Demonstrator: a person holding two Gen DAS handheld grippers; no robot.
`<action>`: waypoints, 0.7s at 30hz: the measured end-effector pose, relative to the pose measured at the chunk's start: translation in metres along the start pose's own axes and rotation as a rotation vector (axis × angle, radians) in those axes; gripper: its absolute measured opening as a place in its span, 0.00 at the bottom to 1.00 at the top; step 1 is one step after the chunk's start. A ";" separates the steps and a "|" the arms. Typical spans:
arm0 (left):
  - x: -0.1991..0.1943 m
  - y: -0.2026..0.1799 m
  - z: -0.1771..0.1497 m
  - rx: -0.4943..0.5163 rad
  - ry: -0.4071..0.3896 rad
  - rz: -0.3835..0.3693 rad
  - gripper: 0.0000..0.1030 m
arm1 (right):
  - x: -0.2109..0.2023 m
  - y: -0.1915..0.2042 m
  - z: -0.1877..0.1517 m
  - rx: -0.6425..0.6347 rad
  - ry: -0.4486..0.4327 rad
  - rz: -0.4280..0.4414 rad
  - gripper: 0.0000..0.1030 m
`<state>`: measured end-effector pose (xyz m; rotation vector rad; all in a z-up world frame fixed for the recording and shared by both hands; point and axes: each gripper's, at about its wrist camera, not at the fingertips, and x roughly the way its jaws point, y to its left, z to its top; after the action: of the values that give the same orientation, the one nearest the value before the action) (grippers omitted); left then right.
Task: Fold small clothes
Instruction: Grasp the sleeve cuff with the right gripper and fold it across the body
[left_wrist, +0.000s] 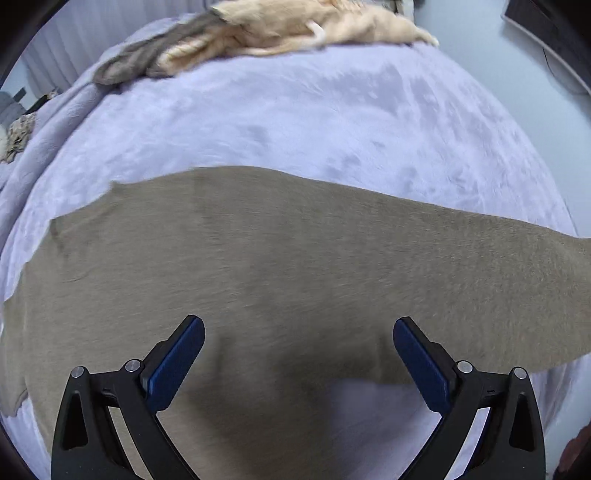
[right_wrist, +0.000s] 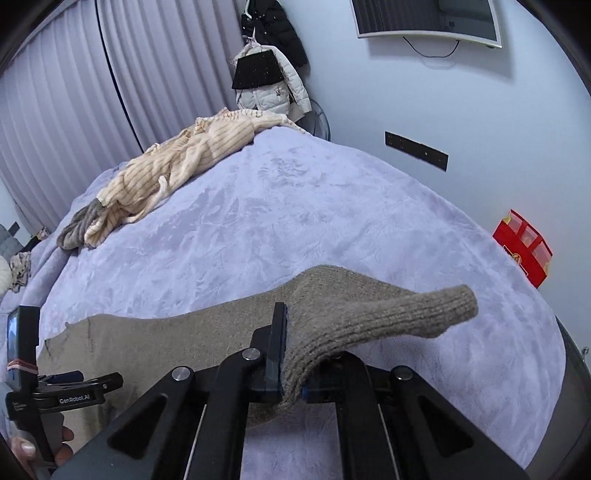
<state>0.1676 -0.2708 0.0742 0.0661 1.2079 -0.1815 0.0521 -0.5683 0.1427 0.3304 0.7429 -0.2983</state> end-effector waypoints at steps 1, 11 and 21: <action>-0.005 0.013 -0.005 -0.015 -0.006 -0.002 1.00 | -0.010 0.008 0.001 -0.008 -0.016 0.005 0.06; -0.024 0.148 -0.077 -0.211 0.023 -0.026 1.00 | -0.064 0.140 0.002 -0.160 -0.079 0.072 0.06; -0.056 0.242 -0.128 -0.298 -0.019 -0.025 1.00 | -0.071 0.299 -0.027 -0.272 -0.074 0.142 0.06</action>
<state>0.0731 -0.0078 0.0696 -0.2104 1.2057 -0.0231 0.0988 -0.2756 0.2296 0.1125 0.6734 -0.0728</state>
